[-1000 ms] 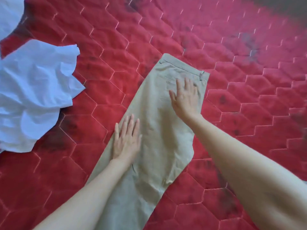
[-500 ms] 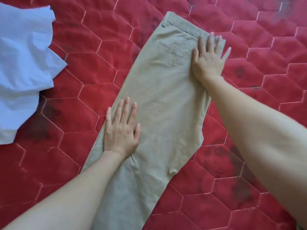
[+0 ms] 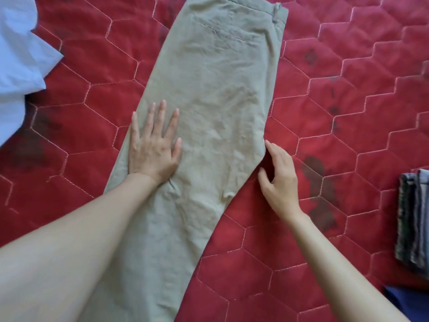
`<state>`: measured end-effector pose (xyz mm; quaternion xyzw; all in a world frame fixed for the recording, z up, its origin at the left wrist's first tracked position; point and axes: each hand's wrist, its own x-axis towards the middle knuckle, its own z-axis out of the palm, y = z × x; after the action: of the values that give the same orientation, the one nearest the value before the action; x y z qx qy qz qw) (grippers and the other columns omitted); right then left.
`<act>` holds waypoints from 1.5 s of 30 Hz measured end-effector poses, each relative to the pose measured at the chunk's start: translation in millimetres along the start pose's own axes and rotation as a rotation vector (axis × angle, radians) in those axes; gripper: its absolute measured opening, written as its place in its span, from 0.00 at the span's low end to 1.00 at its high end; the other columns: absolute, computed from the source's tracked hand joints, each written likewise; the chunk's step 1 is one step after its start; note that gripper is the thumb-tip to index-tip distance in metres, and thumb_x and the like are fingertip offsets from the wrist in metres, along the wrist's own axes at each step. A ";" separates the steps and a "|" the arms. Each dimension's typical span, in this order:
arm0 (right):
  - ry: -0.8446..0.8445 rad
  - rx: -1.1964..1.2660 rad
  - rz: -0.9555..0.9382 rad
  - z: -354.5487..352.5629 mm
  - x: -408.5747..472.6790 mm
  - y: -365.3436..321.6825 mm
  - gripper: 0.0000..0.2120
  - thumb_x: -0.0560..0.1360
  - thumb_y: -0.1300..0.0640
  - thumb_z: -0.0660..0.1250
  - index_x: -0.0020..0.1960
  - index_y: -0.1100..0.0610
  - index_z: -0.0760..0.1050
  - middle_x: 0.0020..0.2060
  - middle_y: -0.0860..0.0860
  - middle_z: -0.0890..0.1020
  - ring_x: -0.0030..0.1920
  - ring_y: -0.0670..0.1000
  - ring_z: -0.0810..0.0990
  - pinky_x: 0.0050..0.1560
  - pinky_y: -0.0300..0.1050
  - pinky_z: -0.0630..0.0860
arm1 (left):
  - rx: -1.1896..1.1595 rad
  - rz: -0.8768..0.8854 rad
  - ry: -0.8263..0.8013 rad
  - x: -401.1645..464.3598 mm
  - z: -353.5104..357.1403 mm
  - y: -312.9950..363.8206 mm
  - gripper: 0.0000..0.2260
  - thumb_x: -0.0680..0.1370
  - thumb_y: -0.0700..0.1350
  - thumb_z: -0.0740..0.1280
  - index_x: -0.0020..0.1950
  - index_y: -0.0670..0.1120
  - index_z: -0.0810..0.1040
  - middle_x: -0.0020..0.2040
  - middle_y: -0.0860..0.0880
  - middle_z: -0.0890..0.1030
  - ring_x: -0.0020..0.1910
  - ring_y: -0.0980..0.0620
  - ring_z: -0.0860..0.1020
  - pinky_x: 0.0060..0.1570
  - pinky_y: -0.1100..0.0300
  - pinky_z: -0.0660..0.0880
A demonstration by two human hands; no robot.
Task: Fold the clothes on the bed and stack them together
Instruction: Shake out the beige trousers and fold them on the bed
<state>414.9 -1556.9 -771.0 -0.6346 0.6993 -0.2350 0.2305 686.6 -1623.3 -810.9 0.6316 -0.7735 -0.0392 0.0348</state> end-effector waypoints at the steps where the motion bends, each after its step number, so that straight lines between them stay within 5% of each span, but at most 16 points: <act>1: 0.017 0.008 0.004 2.9 0.5 -2.0 0.27 0.71 0.68 0.69 0.70 0.62 0.70 0.63 0.54 0.76 0.66 0.54 0.72 0.70 0.43 0.64 | 0.001 0.026 0.001 -0.2 0.4 0.2 0.29 0.78 0.54 0.51 0.79 0.48 0.55 0.79 0.42 0.55 0.78 0.44 0.53 0.73 0.40 0.43; 6: 0.134 0.106 0.191 14.3 21.9 -28.9 0.24 0.72 0.60 0.69 0.68 0.54 0.73 0.53 0.48 0.82 0.51 0.51 0.78 0.53 0.45 0.73 | -0.004 0.052 0.003 0.3 2.7 -1.4 0.28 0.78 0.54 0.51 0.78 0.50 0.56 0.78 0.42 0.57 0.78 0.43 0.54 0.74 0.39 0.45; 9: -0.020 0.293 0.212 11.2 33.3 -35.6 0.30 0.71 0.63 0.66 0.73 0.51 0.67 0.58 0.46 0.81 0.54 0.50 0.80 0.57 0.51 0.75 | -0.007 0.052 0.014 0.8 4.1 -2.4 0.28 0.78 0.54 0.51 0.78 0.50 0.56 0.78 0.43 0.57 0.78 0.43 0.54 0.74 0.39 0.45; 14: -0.223 0.530 0.223 -2.6 27.9 -22.4 0.42 0.70 0.68 0.66 0.78 0.49 0.55 0.61 0.47 0.77 0.53 0.49 0.78 0.58 0.46 0.76 | -0.024 0.048 0.031 0.7 5.1 -3.0 0.28 0.78 0.53 0.52 0.78 0.51 0.57 0.78 0.43 0.58 0.78 0.44 0.54 0.74 0.39 0.46; 18: -0.111 0.497 0.257 -3.2 25.7 -20.5 0.33 0.72 0.63 0.69 0.74 0.46 0.65 0.50 0.45 0.82 0.49 0.42 0.81 0.53 0.39 0.76 | -0.032 0.040 0.043 0.6 3.3 -3.1 0.27 0.78 0.53 0.52 0.78 0.51 0.58 0.78 0.44 0.58 0.77 0.44 0.55 0.74 0.41 0.46; 22: -0.129 0.660 0.287 -3.5 29.1 -23.4 0.32 0.69 0.64 0.64 0.71 0.45 0.68 0.49 0.48 0.83 0.47 0.47 0.80 0.58 0.54 0.77 | -0.033 0.038 0.045 0.1 2.1 -2.5 0.27 0.78 0.53 0.52 0.78 0.51 0.58 0.78 0.44 0.58 0.77 0.45 0.55 0.74 0.41 0.47; 28: -0.140 0.553 0.264 -3.8 22.0 -27.3 0.37 0.68 0.65 0.70 0.73 0.45 0.64 0.53 0.44 0.82 0.48 0.43 0.80 0.53 0.42 0.77 | -0.028 0.028 0.053 -0.2 1.1 -1.6 0.27 0.78 0.53 0.52 0.78 0.51 0.59 0.78 0.45 0.59 0.77 0.45 0.55 0.74 0.41 0.48; 35: 0.245 0.175 0.441 5.4 34.2 -32.0 0.06 0.71 0.55 0.68 0.44 0.51 0.83 0.33 0.49 0.84 0.36 0.52 0.82 0.42 0.54 0.77 | -0.037 0.033 0.072 -0.9 -0.1 -1.9 0.26 0.79 0.52 0.53 0.77 0.51 0.61 0.78 0.45 0.59 0.77 0.45 0.56 0.74 0.41 0.49; 40: 0.184 0.356 0.627 -1.1 28.2 -22.8 0.11 0.70 0.64 0.65 0.41 0.51 0.83 0.31 0.51 0.83 0.36 0.55 0.82 0.44 0.57 0.79 | -0.028 0.022 0.046 -0.1 1.9 -4.3 0.27 0.78 0.53 0.52 0.78 0.53 0.58 0.79 0.46 0.56 0.78 0.45 0.53 0.74 0.42 0.48; 45: 0.070 0.558 0.816 -25.1 37.4 -22.8 0.16 0.72 0.70 0.61 0.54 0.58 0.82 0.42 0.50 0.84 0.44 0.47 0.82 0.50 0.44 0.79 | -0.020 0.016 0.017 0.7 1.5 -3.4 0.27 0.78 0.53 0.51 0.78 0.52 0.56 0.79 0.46 0.55 0.78 0.45 0.51 0.74 0.41 0.47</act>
<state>413.8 -1595.1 -738.1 -0.2147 0.8086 -0.3249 0.4411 689.7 -1624.7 -812.8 0.6254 -0.7778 -0.0411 0.0480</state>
